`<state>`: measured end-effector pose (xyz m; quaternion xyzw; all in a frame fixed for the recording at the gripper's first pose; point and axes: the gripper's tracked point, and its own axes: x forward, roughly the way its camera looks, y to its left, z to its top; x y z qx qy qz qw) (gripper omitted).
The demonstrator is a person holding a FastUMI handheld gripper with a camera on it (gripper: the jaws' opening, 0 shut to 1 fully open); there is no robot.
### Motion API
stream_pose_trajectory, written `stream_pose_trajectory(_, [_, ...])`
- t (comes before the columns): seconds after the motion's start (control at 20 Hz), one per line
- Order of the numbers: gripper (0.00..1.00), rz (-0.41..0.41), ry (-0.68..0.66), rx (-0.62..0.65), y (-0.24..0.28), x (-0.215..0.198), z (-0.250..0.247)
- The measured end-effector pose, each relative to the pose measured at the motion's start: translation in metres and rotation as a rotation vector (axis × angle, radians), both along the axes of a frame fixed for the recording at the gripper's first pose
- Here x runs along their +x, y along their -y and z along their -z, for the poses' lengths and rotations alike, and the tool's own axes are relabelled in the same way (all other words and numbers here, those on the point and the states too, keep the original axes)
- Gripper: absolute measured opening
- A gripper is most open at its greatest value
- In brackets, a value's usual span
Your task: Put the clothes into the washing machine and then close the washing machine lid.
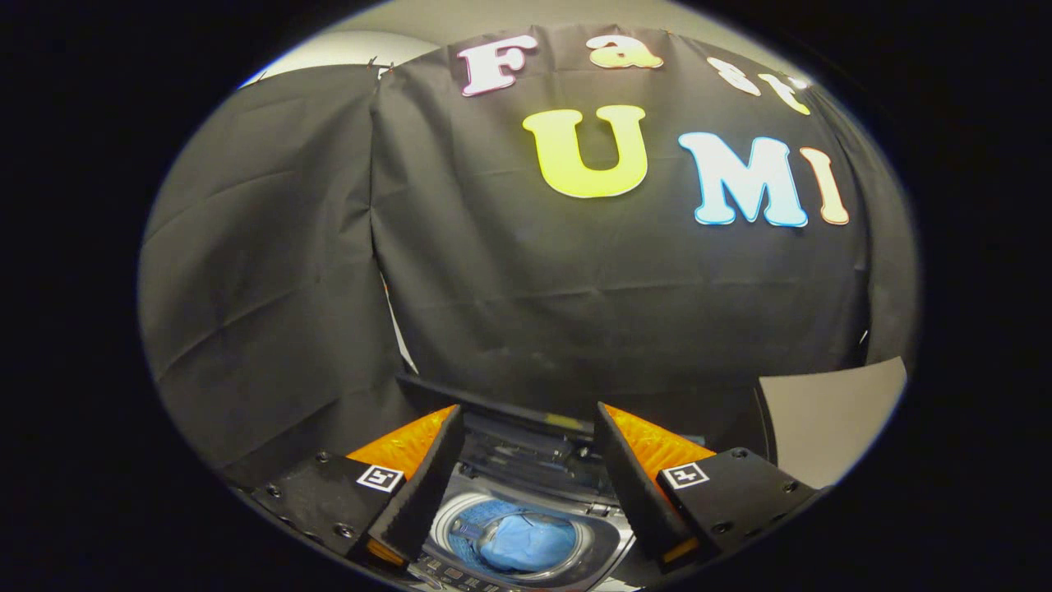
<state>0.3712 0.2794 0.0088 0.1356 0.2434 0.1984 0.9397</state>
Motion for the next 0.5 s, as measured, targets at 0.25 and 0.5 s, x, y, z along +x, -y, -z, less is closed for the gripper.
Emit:
stream_pose_trajectory(0.25, [0.98, 0.055, -0.007, 0.037, 0.009, 0.049, -0.012])
stream_pose_trajectory(0.5, [0.98, 0.1, -0.096, 0.069, 0.005, 0.09, 0.004])
